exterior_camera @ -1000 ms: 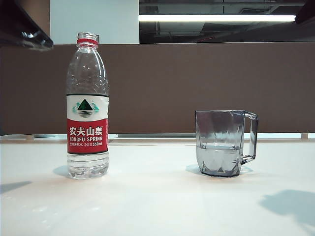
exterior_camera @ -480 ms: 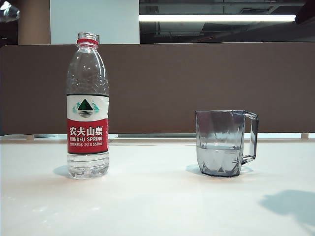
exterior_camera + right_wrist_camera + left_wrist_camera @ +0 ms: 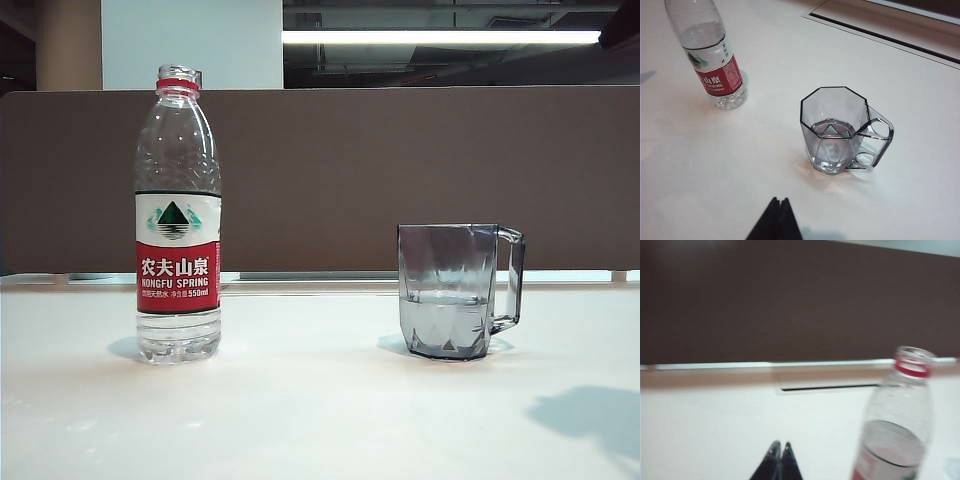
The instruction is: Pick up the mineral water bottle with the left hand on the table and pour water into the mug until it's half full.
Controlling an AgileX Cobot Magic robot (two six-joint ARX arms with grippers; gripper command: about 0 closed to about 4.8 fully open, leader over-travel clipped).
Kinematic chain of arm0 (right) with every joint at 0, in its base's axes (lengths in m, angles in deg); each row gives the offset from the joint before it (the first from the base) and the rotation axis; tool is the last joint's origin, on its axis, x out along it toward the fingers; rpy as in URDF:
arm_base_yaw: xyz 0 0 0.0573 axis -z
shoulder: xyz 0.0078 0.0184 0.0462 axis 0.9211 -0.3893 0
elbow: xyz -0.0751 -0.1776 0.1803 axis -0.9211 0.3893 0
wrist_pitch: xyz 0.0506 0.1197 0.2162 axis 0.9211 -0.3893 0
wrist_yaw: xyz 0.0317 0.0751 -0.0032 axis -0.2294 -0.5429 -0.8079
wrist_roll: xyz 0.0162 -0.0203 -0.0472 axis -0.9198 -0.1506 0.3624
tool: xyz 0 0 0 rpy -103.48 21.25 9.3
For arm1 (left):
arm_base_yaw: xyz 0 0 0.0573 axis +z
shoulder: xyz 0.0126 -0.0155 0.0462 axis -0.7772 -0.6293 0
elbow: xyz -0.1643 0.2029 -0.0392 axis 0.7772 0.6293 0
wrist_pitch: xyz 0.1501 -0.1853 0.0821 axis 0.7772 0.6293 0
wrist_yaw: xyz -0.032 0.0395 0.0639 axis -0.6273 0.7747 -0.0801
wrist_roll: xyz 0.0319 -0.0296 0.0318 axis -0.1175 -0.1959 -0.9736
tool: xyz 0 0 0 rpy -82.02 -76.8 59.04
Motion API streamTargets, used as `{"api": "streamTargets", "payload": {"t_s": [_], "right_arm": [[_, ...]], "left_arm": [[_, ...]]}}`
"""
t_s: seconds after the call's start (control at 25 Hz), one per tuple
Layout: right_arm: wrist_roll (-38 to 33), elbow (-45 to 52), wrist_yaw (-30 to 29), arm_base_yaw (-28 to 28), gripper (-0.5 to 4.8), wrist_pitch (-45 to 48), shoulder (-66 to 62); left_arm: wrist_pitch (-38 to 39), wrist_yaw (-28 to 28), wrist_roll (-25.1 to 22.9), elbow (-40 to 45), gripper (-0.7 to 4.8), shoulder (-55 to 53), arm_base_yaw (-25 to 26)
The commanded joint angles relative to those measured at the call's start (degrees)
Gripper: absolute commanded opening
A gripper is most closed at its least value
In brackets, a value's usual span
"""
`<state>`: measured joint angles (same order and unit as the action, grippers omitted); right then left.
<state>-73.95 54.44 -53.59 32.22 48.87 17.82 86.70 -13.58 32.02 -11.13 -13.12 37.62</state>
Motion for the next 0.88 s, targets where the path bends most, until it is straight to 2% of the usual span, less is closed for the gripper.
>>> {"api": "streamTargets", "payload": {"t_s": [0.04,0.2,0.36,0.6,0.88], "right_arm": [[-0.04,-0.28,0.11,-0.02,-0.01,0.98,0.09],[-0.04,-0.28,0.11,-0.02,-0.01,1.01,0.11],[-0.04,-0.28,0.09,-0.02,-0.01,1.01,0.09],[-0.07,-0.28,0.09,-0.07,-0.01,1.01,0.11],[-0.04,-0.28,0.11,-0.04,-0.01,1.01,0.11]], "left_arm": [[-0.04,-0.59,-0.07,1.36,-0.06,2.73,4.39],[0.22,-1.88,-0.07,3.76,-0.06,4.35,9.22],[-3.39,-1.88,-0.11,7.21,-0.06,4.35,10.38],[-2.47,-1.84,-3.02,7.23,-0.06,4.35,12.76],[-2.58,-1.84,-3.08,7.23,-0.06,4.35,12.9]]}}
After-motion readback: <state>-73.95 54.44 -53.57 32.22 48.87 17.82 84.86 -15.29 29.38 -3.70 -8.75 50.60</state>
